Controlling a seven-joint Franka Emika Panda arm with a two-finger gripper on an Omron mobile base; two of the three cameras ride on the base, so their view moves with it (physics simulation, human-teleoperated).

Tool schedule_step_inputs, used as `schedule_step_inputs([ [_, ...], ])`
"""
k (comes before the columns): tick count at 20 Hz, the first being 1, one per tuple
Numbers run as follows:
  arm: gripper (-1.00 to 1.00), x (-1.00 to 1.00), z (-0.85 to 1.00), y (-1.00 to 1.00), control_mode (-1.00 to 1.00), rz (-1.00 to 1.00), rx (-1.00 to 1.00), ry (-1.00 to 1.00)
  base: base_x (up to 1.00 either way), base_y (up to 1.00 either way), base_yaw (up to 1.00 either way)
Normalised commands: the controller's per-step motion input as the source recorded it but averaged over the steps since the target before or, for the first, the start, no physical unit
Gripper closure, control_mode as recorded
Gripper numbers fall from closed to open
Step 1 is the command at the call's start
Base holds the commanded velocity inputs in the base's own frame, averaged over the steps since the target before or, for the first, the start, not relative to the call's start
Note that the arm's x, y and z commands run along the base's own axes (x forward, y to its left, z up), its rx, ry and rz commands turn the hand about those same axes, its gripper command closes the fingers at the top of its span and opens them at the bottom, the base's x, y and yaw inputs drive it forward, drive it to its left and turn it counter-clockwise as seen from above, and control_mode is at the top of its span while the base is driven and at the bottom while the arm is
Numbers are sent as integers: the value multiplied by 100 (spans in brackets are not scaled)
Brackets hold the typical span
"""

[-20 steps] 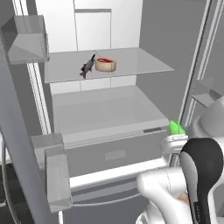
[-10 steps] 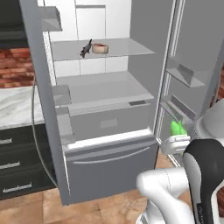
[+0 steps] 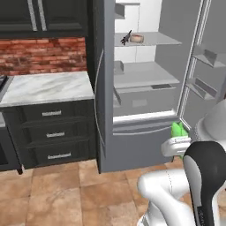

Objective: Gather the sweet potato and corn from the fridge and place them on a tray on the dining counter. Then gather the fish and steak from the fridge and place them on the other tray.

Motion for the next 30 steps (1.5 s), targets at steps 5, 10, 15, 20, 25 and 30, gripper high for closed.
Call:
schedule_step_inputs([
  [5,100,0,0,0,100,0,0,0,-22,72,44],
  [10,100,0,0,0,100,0,0,0,-1,55,51],
  [15,100,0,0,0,100,0,0,0,0,43,54],
  [20,100,0,0,0,100,0,0,0,2,38,55],
  [25,100,0,0,0,100,0,0,0,47,34,48],
  [30,100,0,0,0,100,0,0,0,85,33,35],
])
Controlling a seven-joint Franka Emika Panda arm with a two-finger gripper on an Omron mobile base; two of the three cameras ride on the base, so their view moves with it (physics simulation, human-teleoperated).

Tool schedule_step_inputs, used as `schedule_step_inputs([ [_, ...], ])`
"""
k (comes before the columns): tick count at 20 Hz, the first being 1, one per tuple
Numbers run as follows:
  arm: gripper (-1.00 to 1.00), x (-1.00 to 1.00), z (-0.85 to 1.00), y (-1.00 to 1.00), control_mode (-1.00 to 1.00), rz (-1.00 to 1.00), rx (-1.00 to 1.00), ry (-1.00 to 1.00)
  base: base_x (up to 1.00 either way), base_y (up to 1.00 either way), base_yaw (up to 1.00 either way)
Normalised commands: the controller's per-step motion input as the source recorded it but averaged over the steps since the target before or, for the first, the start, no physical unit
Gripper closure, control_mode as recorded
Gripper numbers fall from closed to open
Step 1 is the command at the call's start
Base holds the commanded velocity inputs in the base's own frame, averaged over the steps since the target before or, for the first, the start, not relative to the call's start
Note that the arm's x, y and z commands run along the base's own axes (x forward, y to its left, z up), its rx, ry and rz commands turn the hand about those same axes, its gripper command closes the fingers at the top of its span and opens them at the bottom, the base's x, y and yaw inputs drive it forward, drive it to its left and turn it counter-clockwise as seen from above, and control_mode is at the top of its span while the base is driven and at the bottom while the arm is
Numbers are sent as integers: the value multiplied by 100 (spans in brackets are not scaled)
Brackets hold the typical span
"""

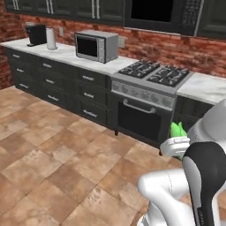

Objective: Gather the sweet potato and corn from the fridge and place them on a tray on the dining counter. Then gather the fish and steak from the fridge and place them on the other tray.

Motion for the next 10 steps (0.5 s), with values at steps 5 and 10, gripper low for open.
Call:
schedule_step_inputs([
  [5,100,0,0,0,100,0,0,0,100,13,28],
  [10,100,0,0,0,100,0,0,0,100,0,26],
])
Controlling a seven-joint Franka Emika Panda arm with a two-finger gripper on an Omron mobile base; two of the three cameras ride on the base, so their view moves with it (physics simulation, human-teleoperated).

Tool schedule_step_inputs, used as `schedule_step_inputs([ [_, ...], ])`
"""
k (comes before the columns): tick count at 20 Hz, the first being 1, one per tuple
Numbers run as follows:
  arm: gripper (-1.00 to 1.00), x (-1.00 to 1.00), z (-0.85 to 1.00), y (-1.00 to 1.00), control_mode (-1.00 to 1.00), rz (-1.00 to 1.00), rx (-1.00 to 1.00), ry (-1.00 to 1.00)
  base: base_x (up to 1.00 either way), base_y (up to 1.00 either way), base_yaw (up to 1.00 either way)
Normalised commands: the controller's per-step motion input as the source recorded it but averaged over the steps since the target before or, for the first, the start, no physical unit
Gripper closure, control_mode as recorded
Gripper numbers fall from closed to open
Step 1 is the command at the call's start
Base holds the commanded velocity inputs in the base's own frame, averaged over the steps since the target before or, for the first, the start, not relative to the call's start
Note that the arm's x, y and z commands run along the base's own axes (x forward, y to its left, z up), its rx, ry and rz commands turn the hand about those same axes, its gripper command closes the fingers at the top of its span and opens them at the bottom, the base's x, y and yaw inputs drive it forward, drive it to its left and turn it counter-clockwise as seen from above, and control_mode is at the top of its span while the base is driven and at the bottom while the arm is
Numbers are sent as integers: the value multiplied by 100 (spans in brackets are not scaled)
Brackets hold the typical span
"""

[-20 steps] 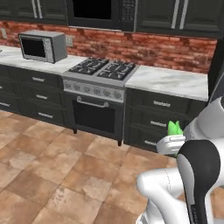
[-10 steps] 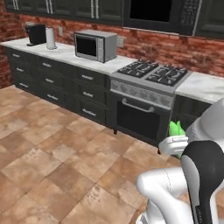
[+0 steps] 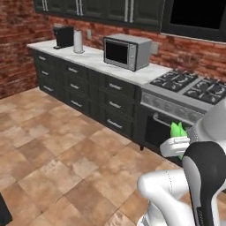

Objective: Gather the sweet potato and corn from the fridge and place them on a tray on the dining counter. Then gather the fish and steak from the fridge and place them on the other tray.

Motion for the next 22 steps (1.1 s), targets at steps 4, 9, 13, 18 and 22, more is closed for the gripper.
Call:
schedule_step_inputs([
  [4,100,0,0,0,100,0,0,0,100,0,29],
  [9,100,0,0,0,100,0,0,0,100,0,33],
  [13,100,0,0,0,100,0,0,0,100,0,34],
  [18,100,0,0,0,100,0,0,0,100,-1,34],
  [22,100,0,0,0,100,0,0,0,97,-6,34],
])
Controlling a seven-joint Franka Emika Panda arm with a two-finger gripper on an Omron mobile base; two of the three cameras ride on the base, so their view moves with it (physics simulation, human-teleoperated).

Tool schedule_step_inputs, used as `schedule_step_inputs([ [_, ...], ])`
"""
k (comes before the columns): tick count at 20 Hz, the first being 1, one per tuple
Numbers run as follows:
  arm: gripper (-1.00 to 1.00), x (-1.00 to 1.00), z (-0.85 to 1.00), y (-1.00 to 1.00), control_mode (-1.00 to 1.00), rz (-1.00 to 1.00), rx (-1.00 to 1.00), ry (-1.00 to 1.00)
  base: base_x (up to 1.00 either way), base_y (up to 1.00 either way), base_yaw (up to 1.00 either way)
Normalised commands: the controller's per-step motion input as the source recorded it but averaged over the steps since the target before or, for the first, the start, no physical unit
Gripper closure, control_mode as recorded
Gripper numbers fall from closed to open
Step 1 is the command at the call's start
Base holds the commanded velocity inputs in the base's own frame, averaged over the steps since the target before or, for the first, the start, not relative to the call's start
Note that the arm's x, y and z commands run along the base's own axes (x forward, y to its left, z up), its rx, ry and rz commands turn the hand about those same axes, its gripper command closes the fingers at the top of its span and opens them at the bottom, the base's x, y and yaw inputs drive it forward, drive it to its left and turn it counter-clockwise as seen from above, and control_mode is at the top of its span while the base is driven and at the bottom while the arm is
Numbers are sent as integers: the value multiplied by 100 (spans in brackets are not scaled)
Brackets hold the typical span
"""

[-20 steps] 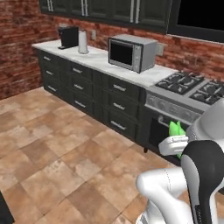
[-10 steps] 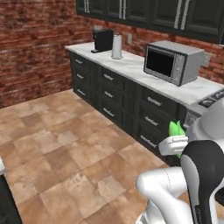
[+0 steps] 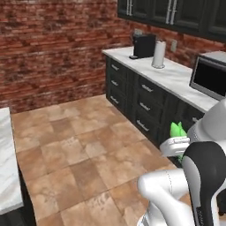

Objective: Gather the sweet potato and corn from the fridge and place them on a tray on the dining counter. Then gather the fish and steak from the fridge and place them on the other tray.

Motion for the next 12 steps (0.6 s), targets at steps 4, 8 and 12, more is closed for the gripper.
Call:
schedule_step_inputs([
  [4,100,0,0,0,100,0,0,0,95,-10,34],
  [8,100,0,0,0,100,0,0,0,86,-18,36],
  [12,100,0,0,0,100,0,0,0,69,-29,39],
])
